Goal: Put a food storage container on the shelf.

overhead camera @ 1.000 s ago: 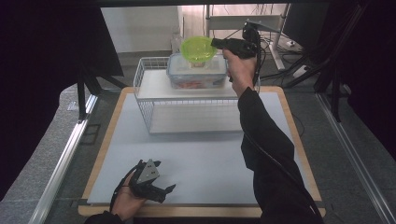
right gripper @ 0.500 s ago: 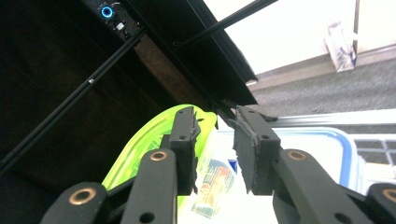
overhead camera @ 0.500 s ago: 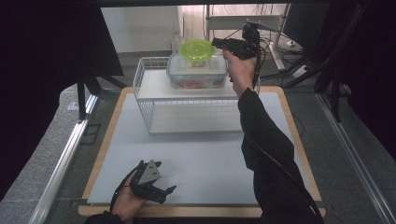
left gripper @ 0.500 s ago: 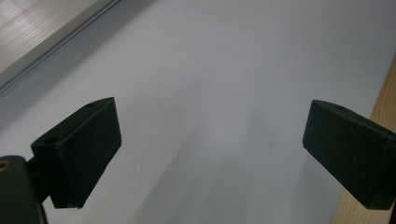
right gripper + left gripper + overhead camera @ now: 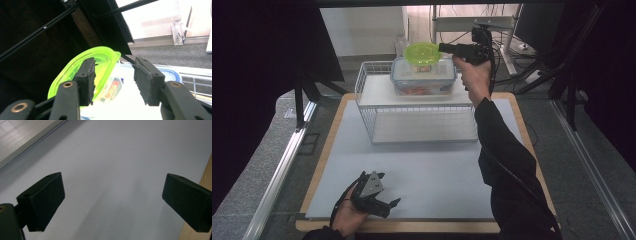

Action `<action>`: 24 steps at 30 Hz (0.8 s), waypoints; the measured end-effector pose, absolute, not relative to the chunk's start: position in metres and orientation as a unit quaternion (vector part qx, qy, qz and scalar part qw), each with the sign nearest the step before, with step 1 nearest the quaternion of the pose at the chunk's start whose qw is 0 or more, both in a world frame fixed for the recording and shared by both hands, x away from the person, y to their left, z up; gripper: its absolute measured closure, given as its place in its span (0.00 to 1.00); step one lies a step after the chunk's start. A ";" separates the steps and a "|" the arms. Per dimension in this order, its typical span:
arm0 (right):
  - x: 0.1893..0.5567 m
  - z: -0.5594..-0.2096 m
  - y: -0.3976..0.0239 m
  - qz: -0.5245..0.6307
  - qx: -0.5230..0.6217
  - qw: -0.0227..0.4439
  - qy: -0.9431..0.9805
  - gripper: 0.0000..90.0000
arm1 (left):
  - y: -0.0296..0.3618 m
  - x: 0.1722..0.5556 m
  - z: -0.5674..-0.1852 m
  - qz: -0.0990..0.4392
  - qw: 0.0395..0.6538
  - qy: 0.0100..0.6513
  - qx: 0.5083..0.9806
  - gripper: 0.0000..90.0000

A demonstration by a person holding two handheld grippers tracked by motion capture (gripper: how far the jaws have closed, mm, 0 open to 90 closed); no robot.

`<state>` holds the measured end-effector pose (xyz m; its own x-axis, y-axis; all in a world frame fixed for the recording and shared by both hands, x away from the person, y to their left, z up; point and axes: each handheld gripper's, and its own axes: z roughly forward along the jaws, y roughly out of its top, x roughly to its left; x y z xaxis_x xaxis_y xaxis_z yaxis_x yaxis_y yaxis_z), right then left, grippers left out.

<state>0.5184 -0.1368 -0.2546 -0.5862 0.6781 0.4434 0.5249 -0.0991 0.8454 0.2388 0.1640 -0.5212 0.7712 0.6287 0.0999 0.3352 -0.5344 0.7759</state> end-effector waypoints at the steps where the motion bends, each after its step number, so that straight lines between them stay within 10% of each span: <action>1: 0.517 -0.255 -0.138 0.589 0.447 0.065 0.670 0.55 | 0.164 0.239 -0.521 0.187 0.391 0.282 0.856 0.05; 24: 0.459 -0.284 -0.166 0.543 0.361 0.111 0.750 0.26 | 0.163 0.239 -0.522 0.190 0.387 0.283 0.857 0.05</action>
